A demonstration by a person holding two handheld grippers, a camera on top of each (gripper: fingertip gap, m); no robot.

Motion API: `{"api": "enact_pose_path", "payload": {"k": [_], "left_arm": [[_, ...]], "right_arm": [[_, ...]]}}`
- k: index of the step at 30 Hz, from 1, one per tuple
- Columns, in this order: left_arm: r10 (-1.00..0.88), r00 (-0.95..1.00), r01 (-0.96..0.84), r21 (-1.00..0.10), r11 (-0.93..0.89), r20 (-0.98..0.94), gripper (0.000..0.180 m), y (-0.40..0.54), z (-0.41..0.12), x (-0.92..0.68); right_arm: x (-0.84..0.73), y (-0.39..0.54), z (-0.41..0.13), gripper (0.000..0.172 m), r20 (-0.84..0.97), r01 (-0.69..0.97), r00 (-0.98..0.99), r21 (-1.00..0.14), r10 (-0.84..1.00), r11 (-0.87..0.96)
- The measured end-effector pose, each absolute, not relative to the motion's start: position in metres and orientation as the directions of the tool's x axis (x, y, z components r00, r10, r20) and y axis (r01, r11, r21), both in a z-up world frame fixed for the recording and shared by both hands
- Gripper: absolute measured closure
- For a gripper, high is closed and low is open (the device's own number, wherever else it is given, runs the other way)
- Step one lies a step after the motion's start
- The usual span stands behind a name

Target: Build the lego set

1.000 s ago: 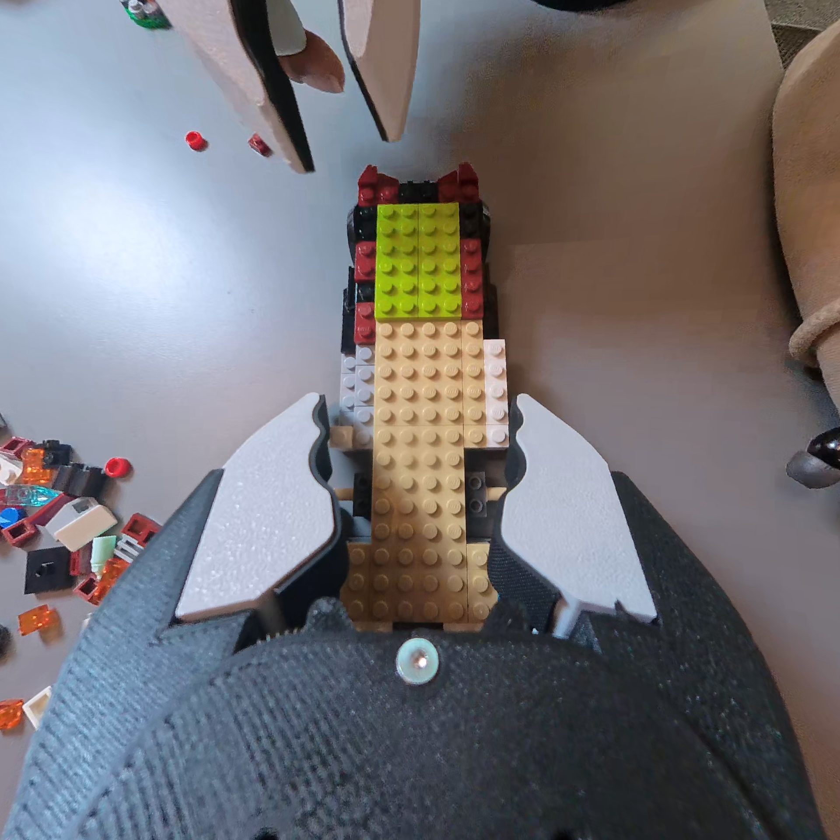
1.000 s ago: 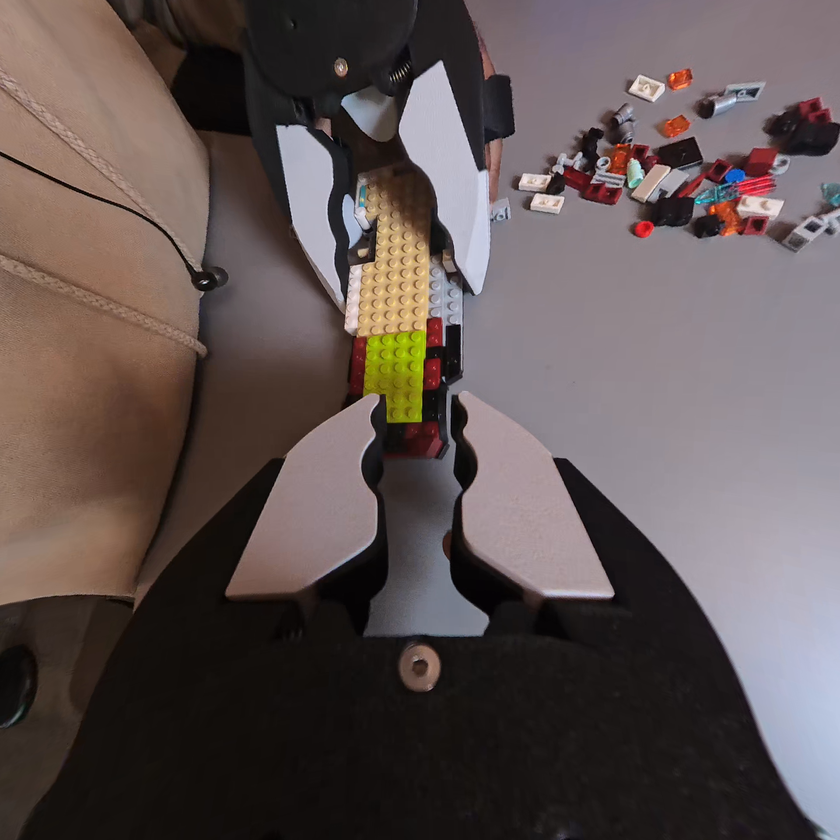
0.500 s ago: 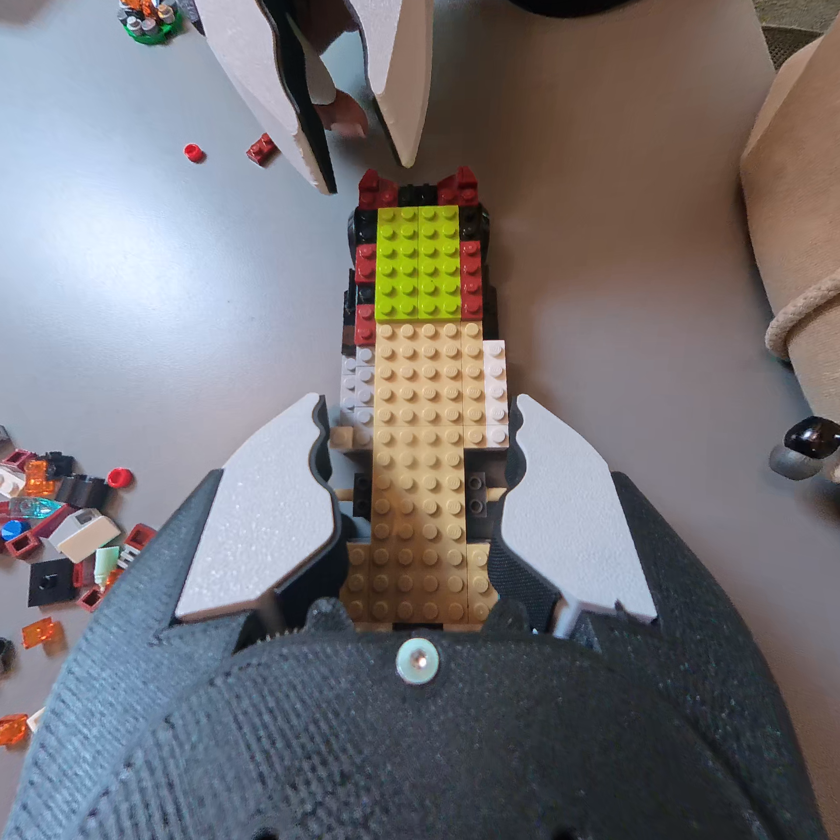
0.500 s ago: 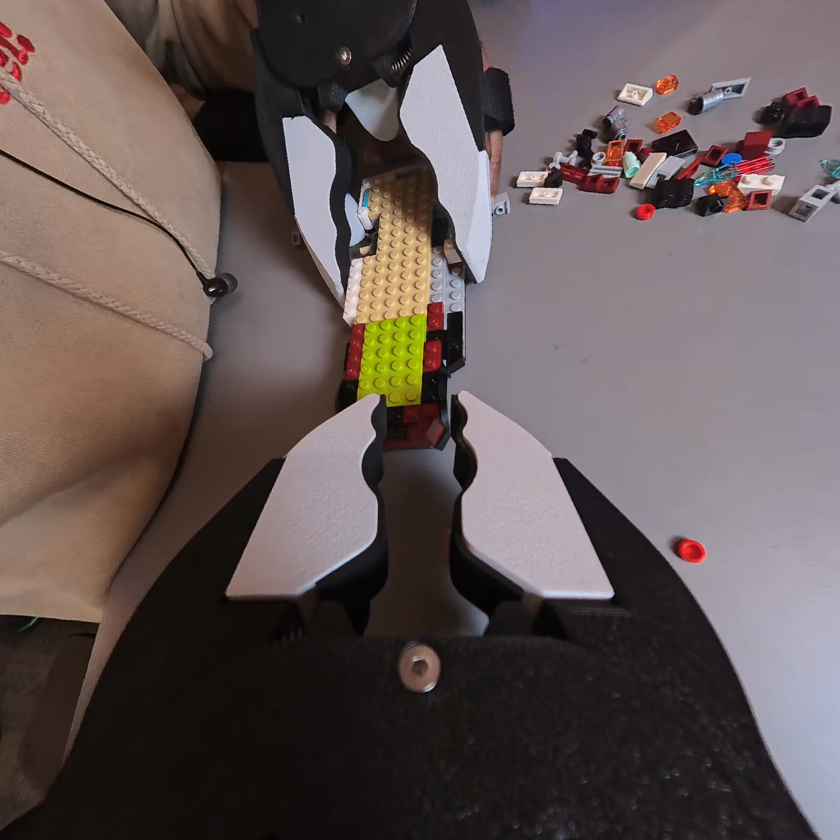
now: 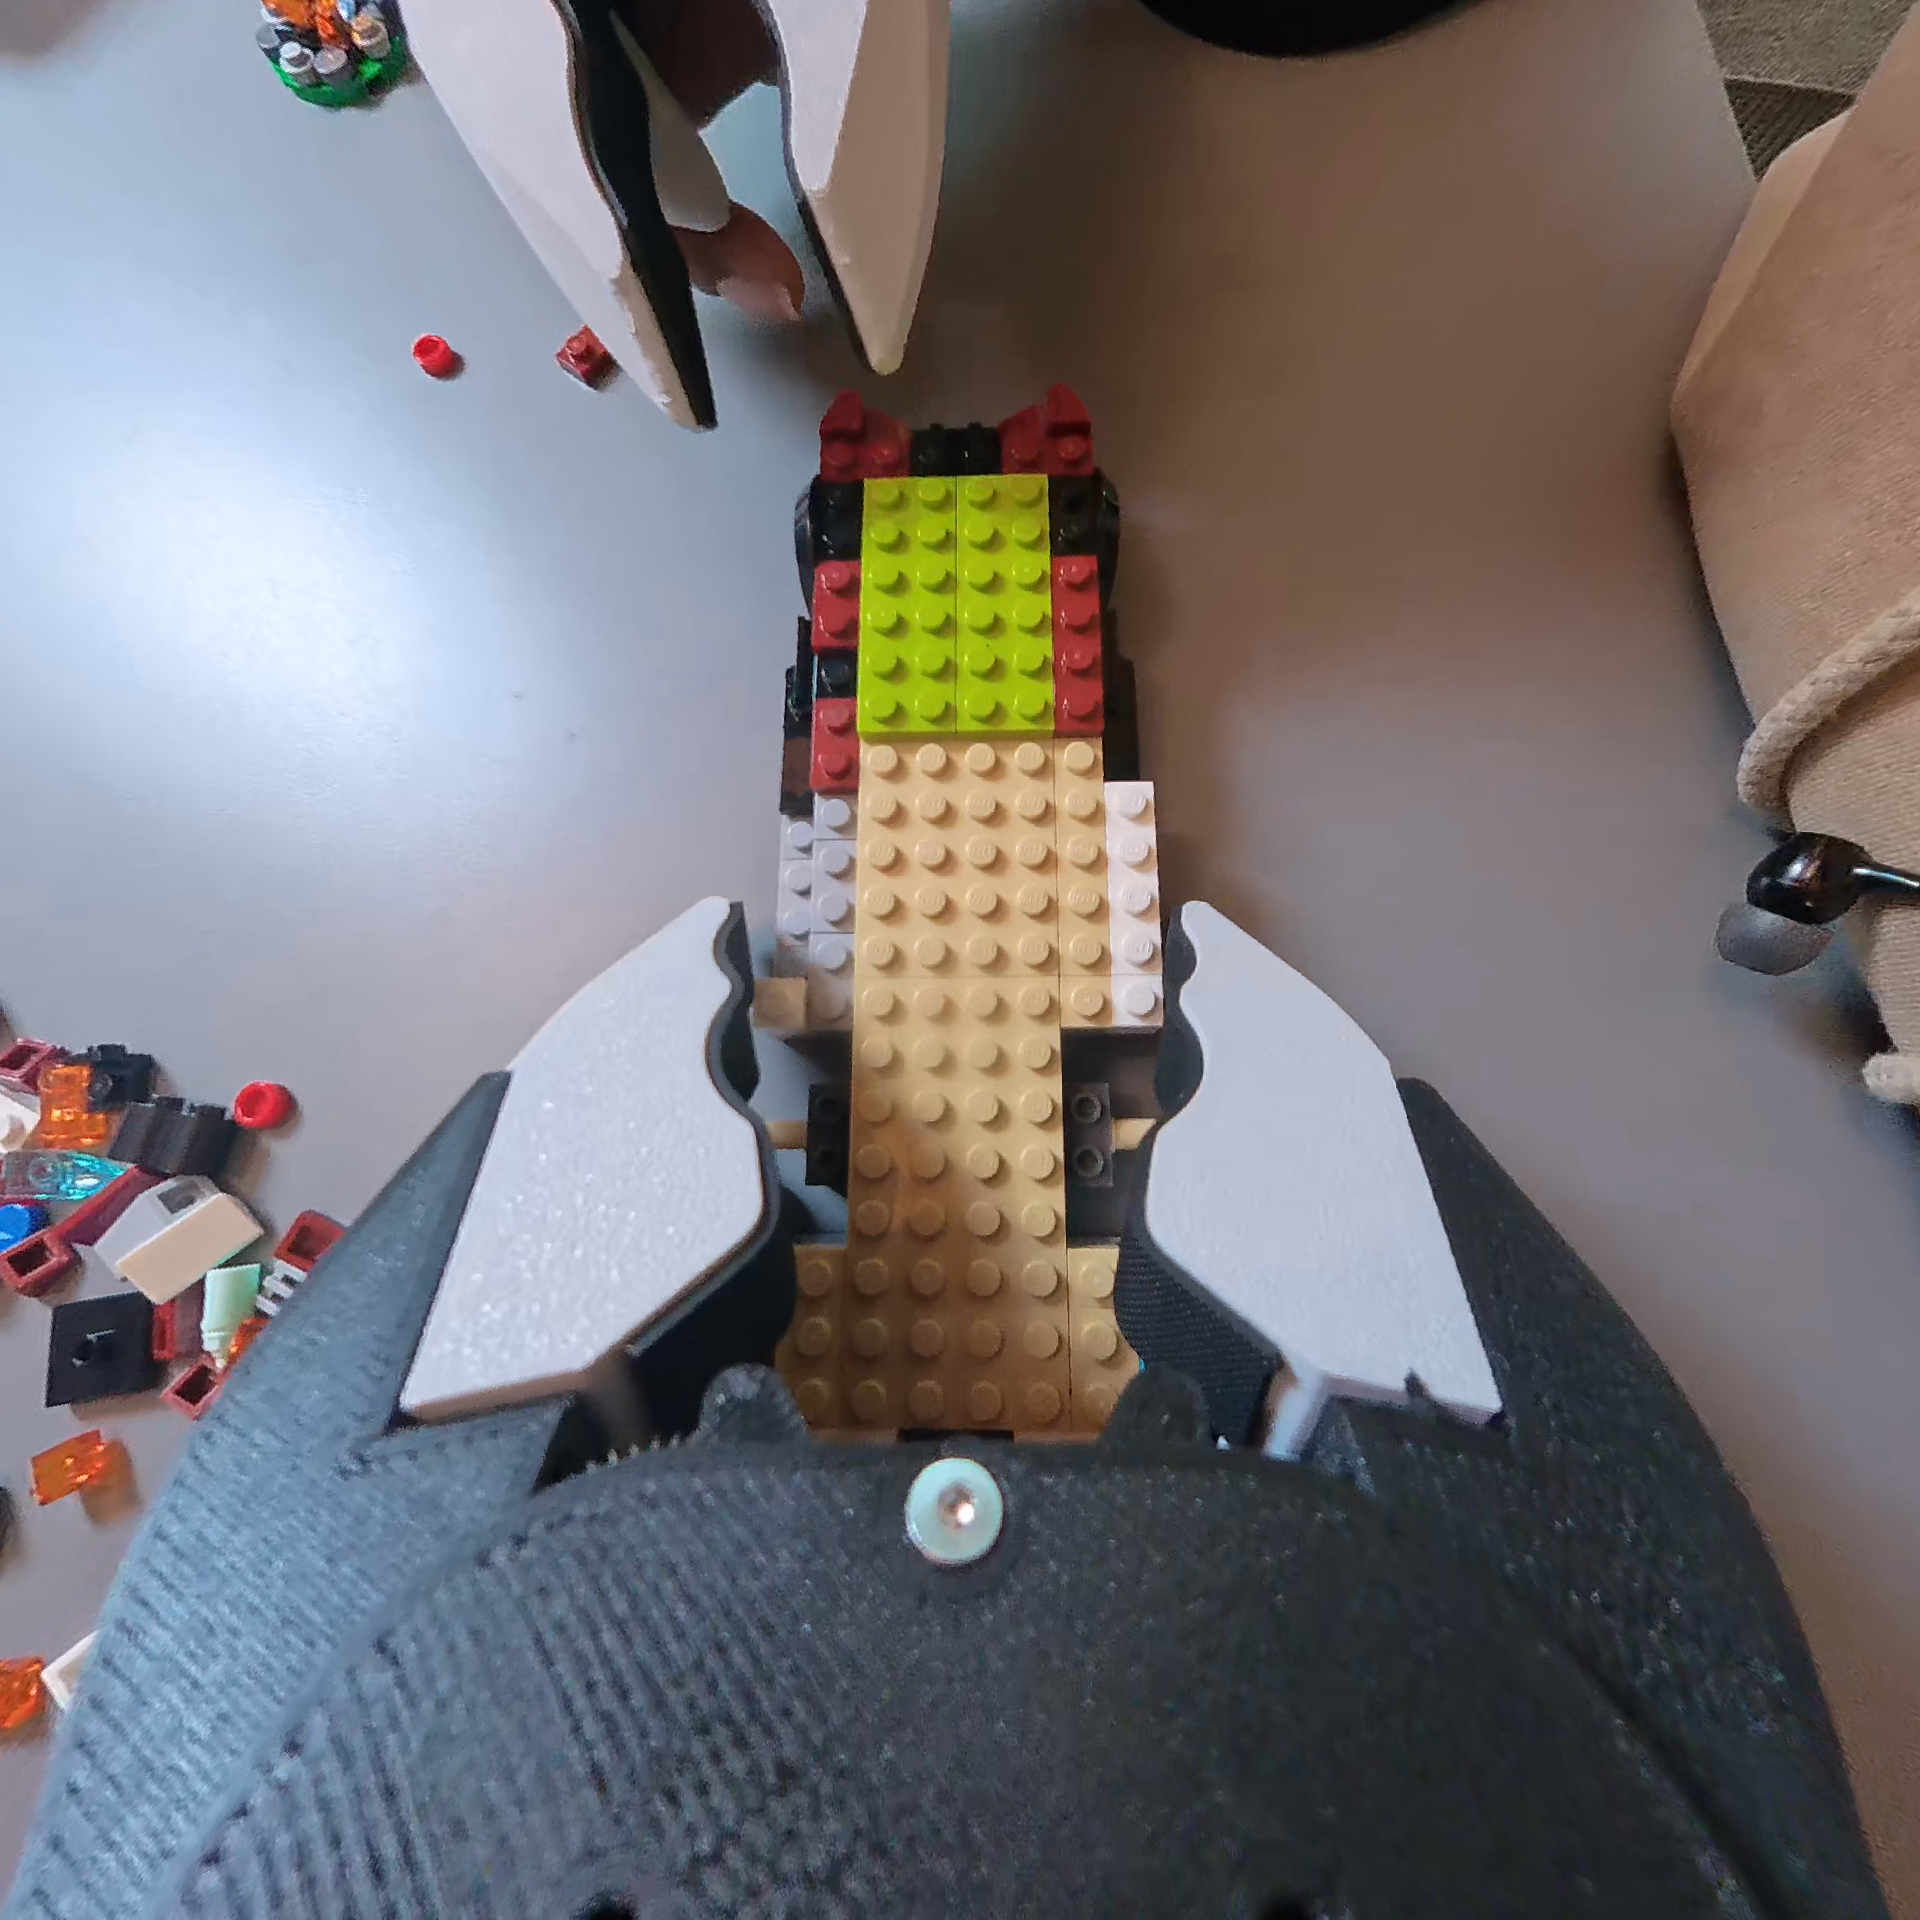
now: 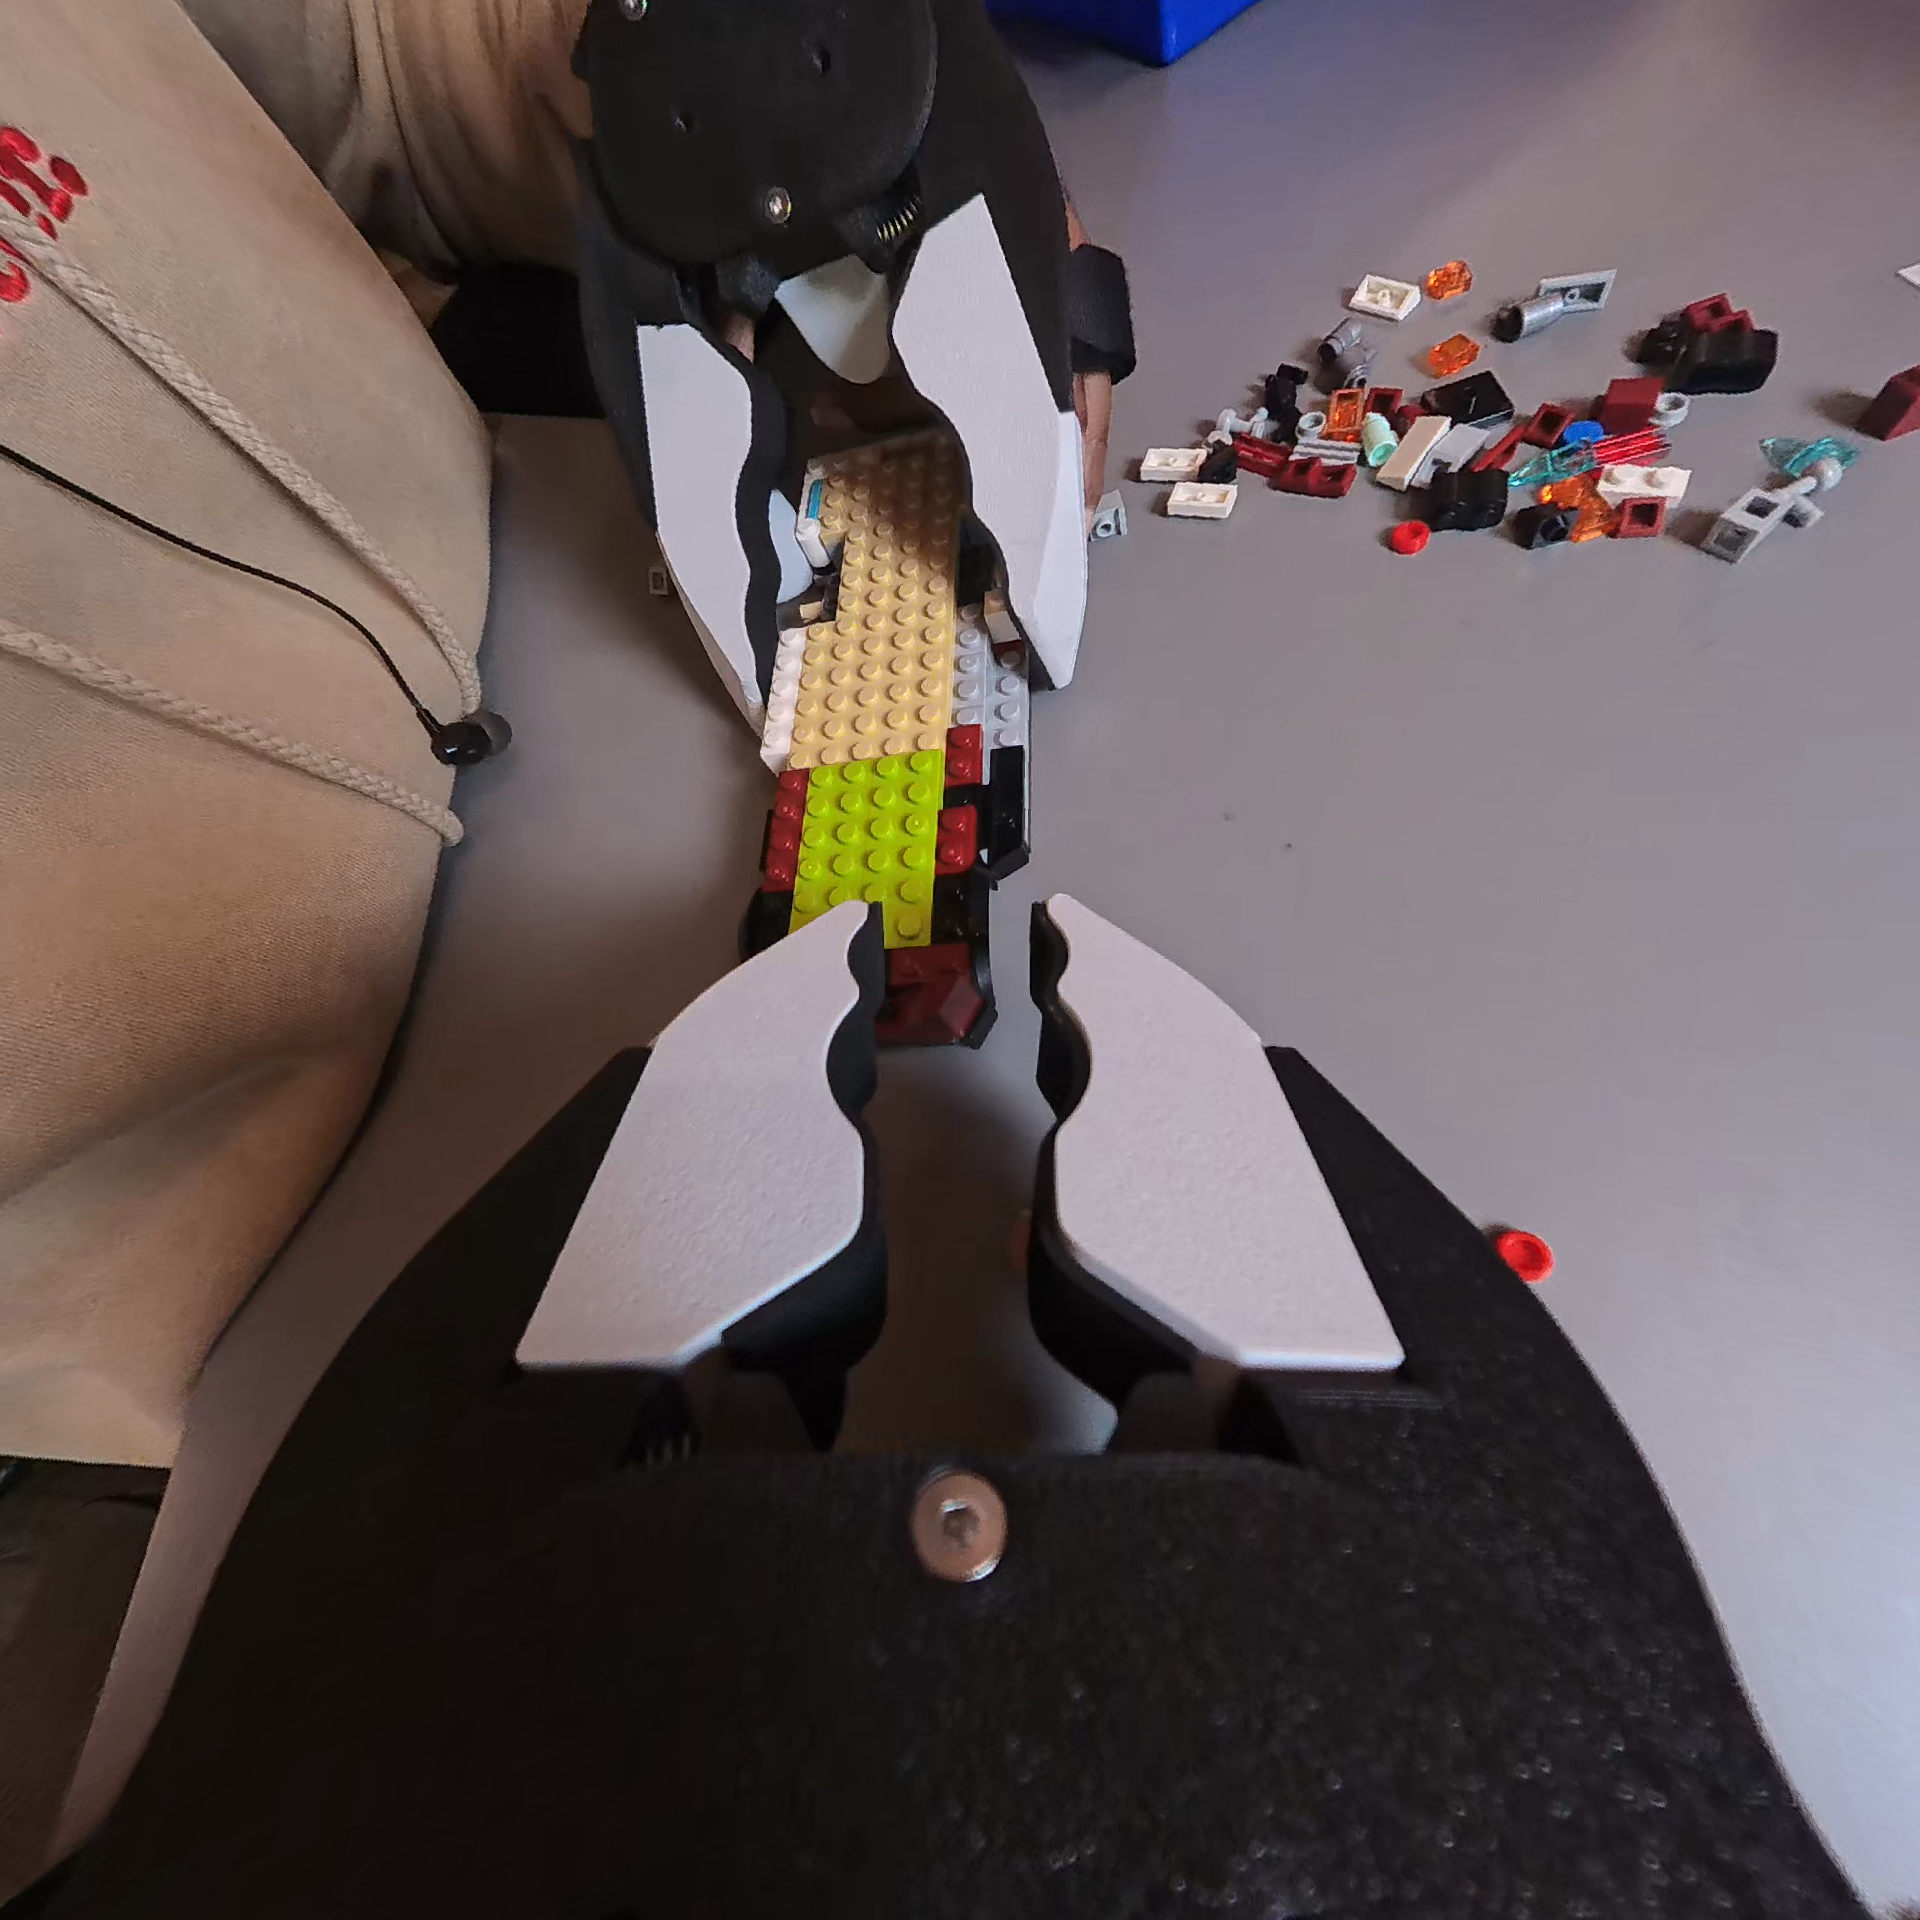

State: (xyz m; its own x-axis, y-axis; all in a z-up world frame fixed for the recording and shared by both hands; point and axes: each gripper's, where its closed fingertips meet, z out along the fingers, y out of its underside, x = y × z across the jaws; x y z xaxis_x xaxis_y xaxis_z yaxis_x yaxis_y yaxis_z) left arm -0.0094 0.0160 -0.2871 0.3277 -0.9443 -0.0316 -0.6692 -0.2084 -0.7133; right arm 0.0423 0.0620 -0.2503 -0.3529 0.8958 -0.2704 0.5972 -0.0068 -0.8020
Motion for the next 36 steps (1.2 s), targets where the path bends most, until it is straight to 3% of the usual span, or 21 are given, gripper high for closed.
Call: {"api": "enact_pose_path", "payload": {"k": [23, 36], "left_arm": [[-0.937, 0.348, -0.666, -0.713, -0.22, -0.036, 0.105, 0.018, -0.287, -0.009], [-0.936, 0.349, -0.664, -0.716, -0.217, -0.04, 0.105, 0.018, -0.287, -0.01]], "right_arm": [[0.049, 0.073, -0.242, 0.146, -0.207, 0.626, -0.304, -0.779, 0.93, 0.031], [0.027, 0.043, -0.244, 0.15, -0.229, 0.702, -0.446, -0.689, 0.865, 0.18]]}}
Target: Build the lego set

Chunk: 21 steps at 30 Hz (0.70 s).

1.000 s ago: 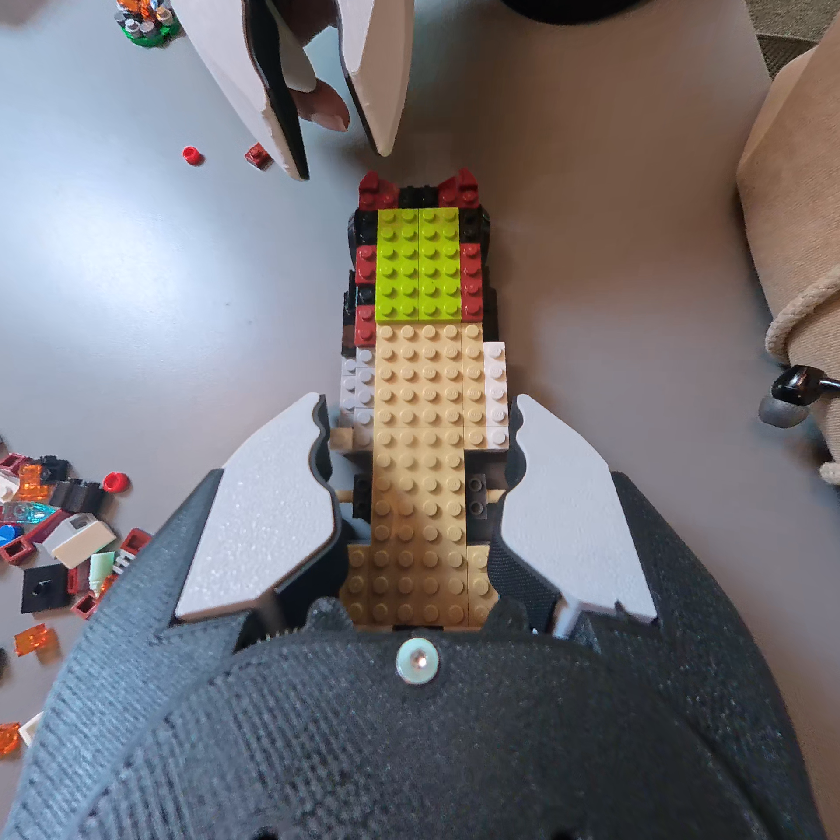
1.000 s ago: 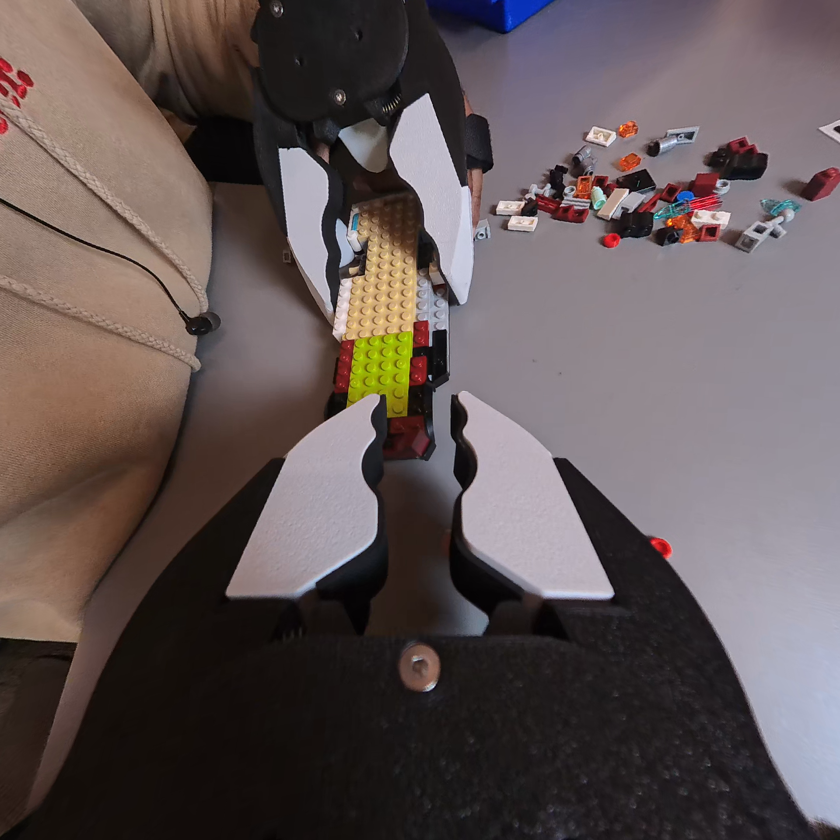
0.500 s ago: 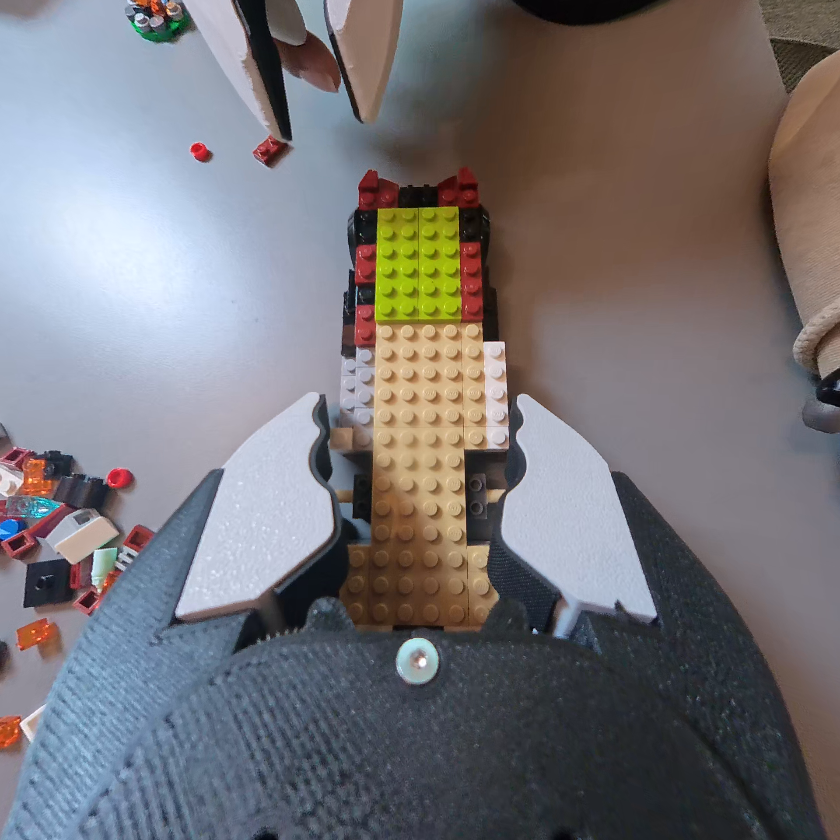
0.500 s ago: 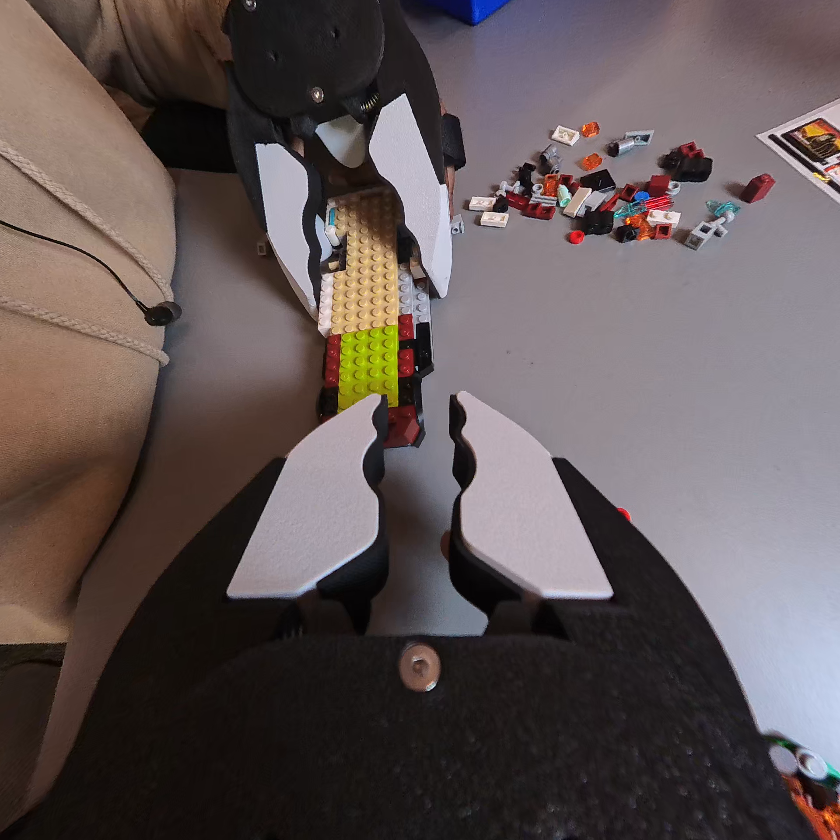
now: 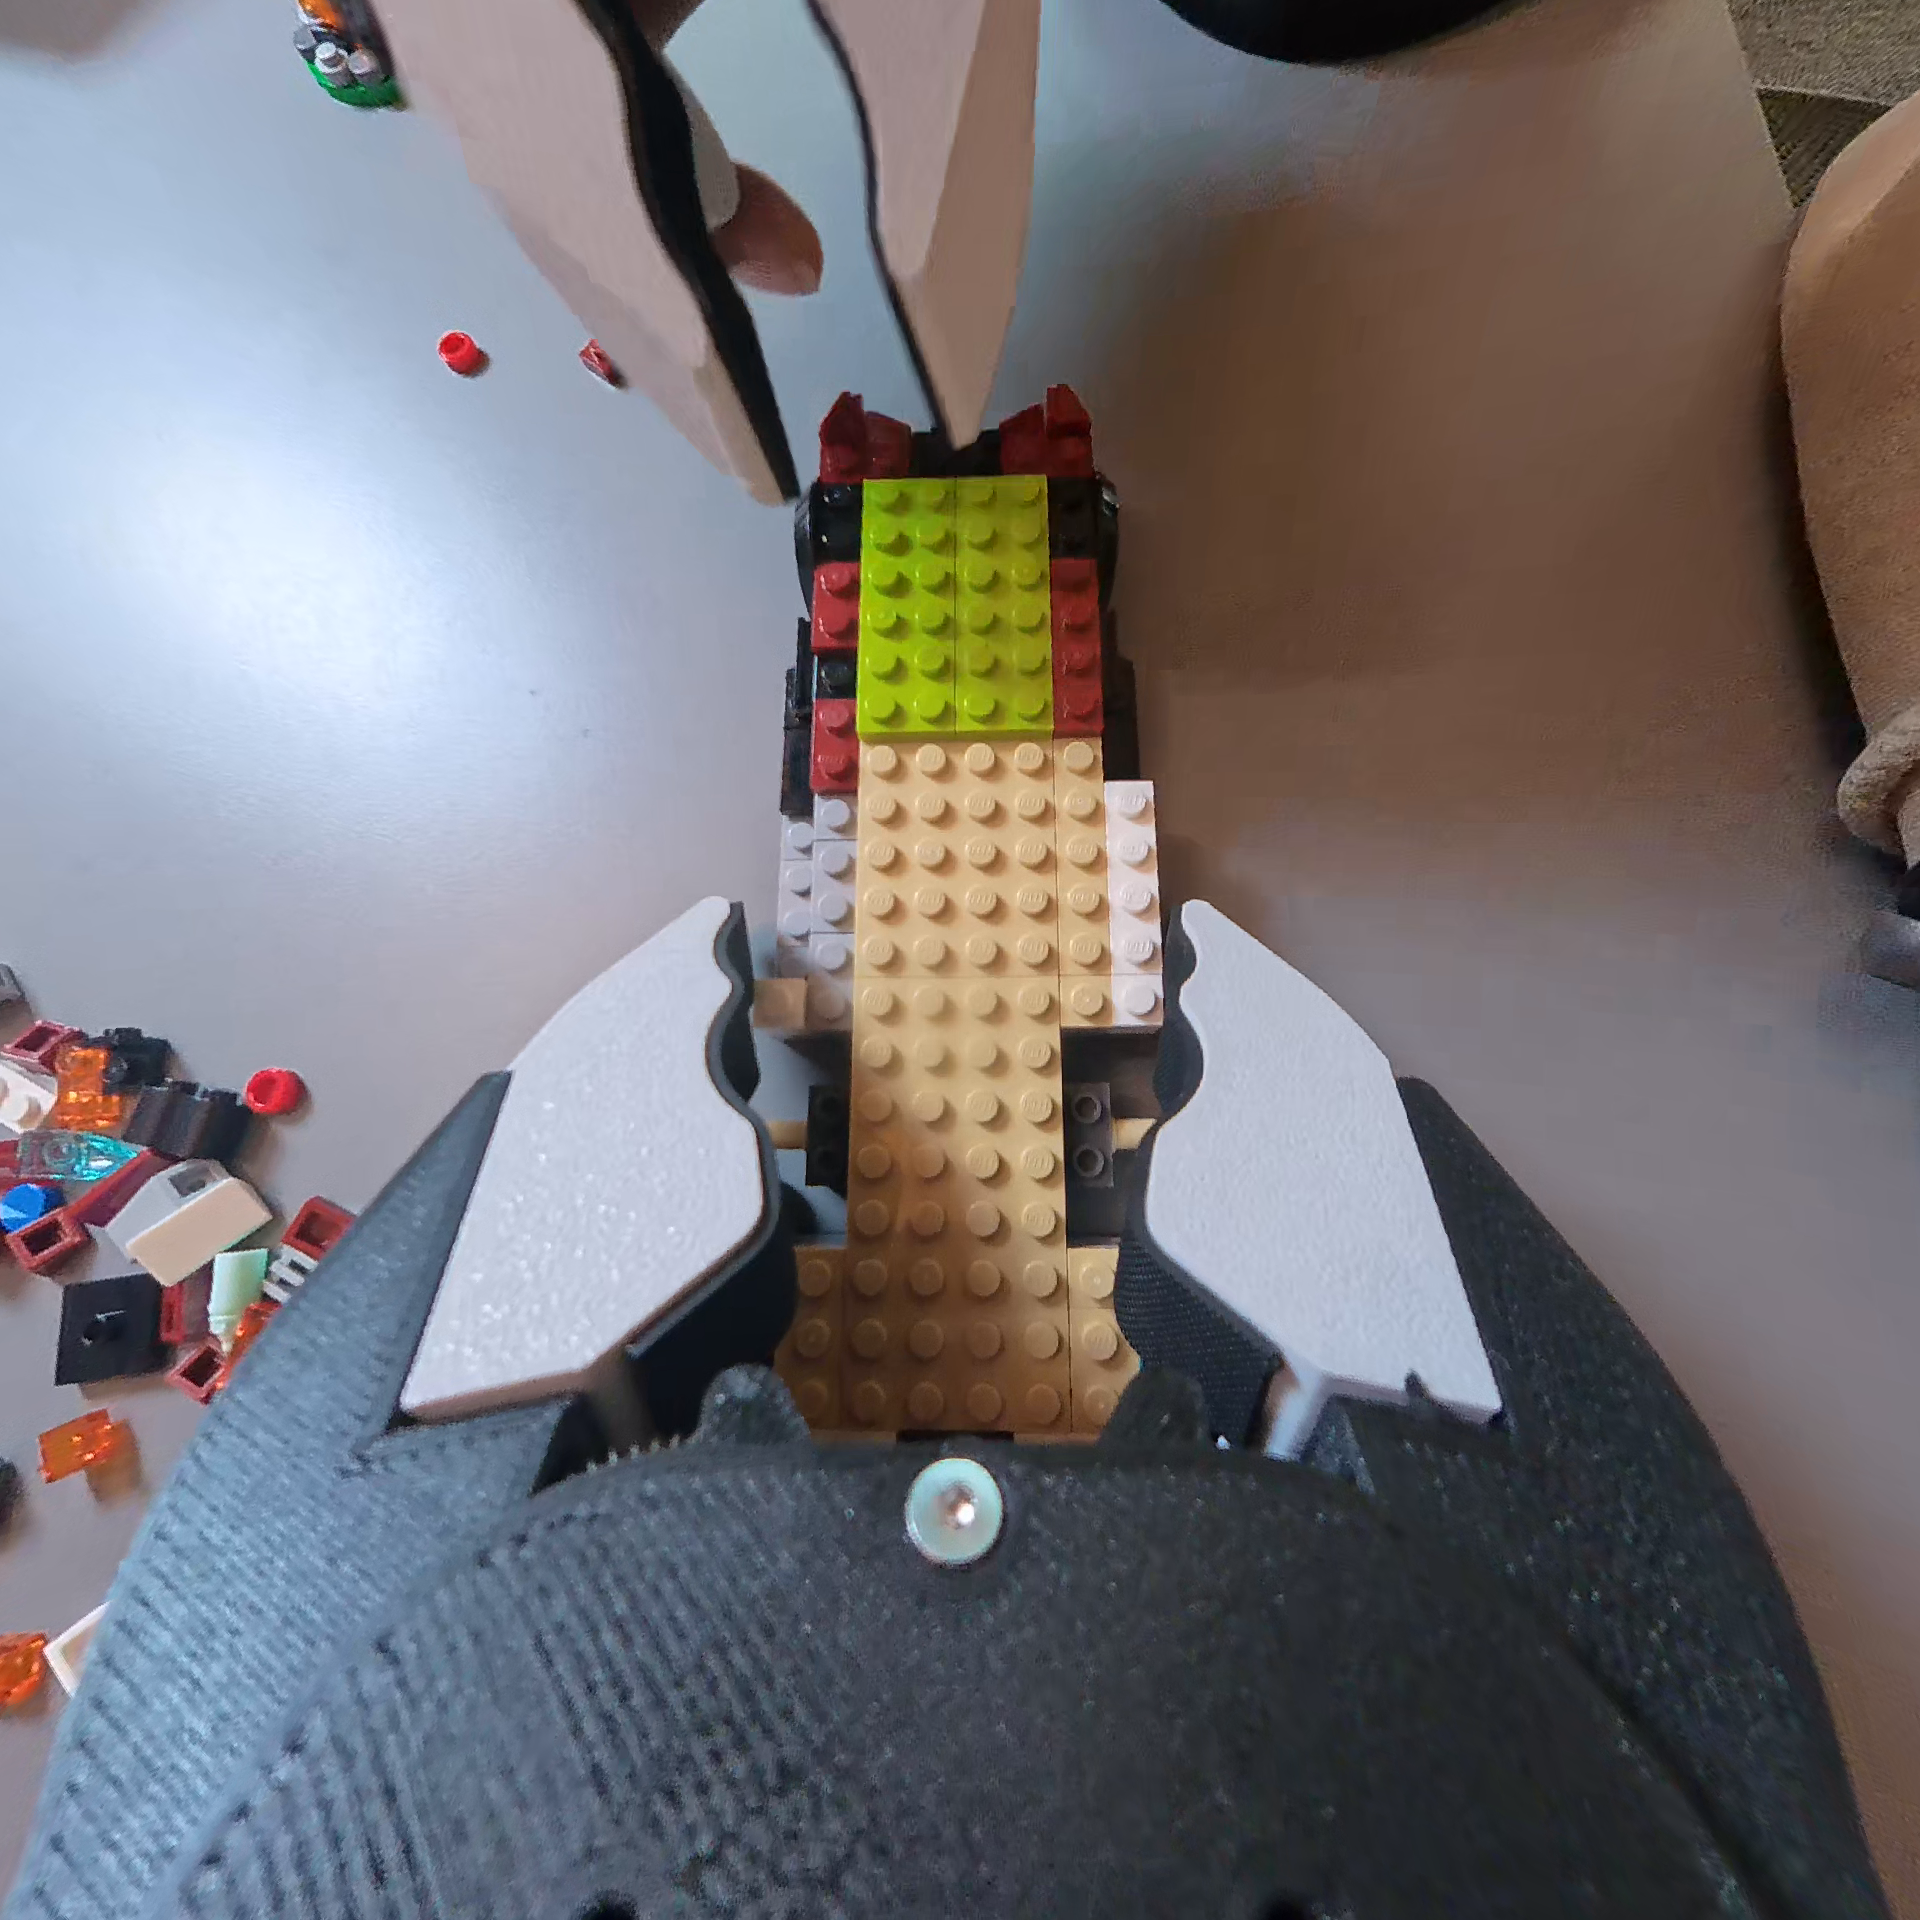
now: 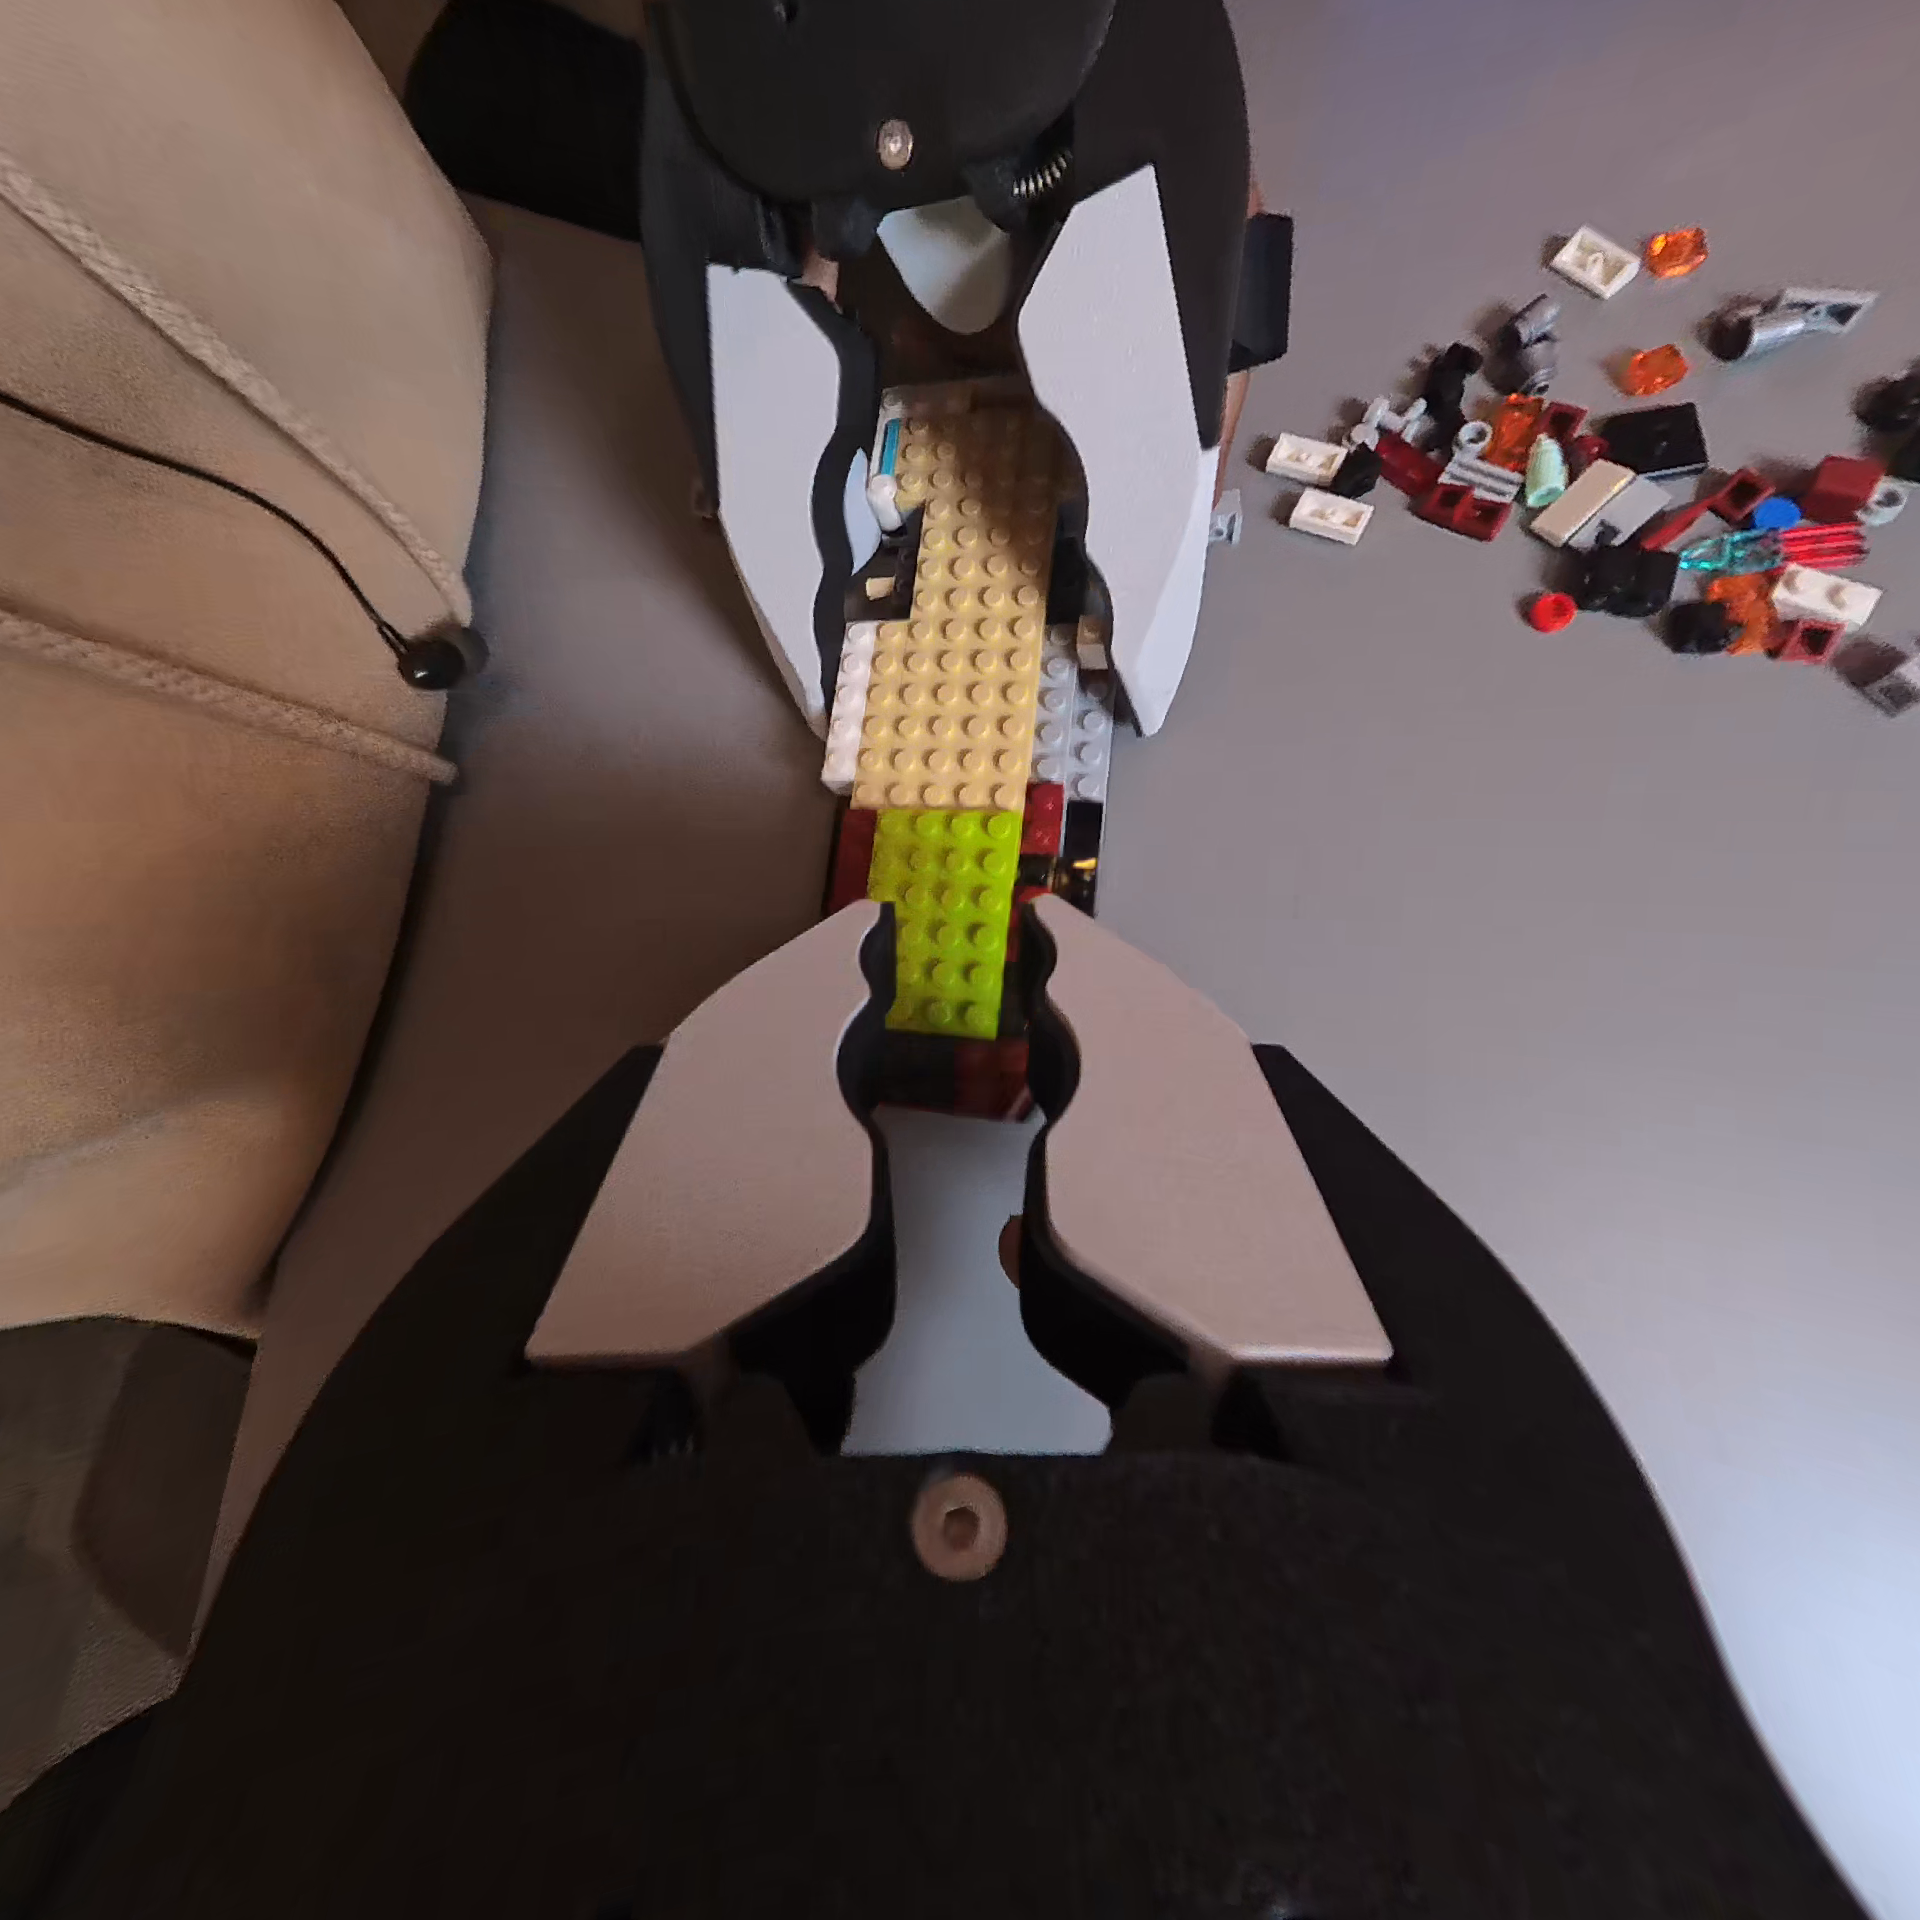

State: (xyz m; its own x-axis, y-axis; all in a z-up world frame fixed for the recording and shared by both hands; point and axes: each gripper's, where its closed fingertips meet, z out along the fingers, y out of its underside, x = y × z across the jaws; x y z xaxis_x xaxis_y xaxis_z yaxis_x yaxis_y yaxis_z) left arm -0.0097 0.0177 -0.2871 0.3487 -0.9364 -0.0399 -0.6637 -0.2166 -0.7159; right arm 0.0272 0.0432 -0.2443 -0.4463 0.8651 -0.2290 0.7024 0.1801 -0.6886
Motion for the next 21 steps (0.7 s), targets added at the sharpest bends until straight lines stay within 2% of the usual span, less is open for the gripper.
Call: {"api": "enact_pose_path", "payload": {"k": [5, 14, 21], "left_arm": [[-0.936, 0.349, -0.664, -0.715, -0.217, -0.04, 0.105, 0.017, -0.287, -0.01], [-0.94, 0.34, -0.663, -0.718, -0.213, -0.035, 0.105, 0.016, -0.287, -0.01], [-0.935, 0.355, -0.66, -0.711, -0.244, -0.009, 0.104, 0.016, -0.289, -0.01]], "right_arm": [[0.003, 0.041, -0.259, 0.154, -0.238, 0.734, -0.473, -0.64, 0.848, 0.229], [-0.006, 0.033, -0.272, 0.156, -0.371, 0.783, -0.513, -0.571, 0.774, 0.246], [-0.005, 0.034, -0.272, 0.157, -0.368, 0.776, -0.527, -0.575, 0.766, 0.258]]}}
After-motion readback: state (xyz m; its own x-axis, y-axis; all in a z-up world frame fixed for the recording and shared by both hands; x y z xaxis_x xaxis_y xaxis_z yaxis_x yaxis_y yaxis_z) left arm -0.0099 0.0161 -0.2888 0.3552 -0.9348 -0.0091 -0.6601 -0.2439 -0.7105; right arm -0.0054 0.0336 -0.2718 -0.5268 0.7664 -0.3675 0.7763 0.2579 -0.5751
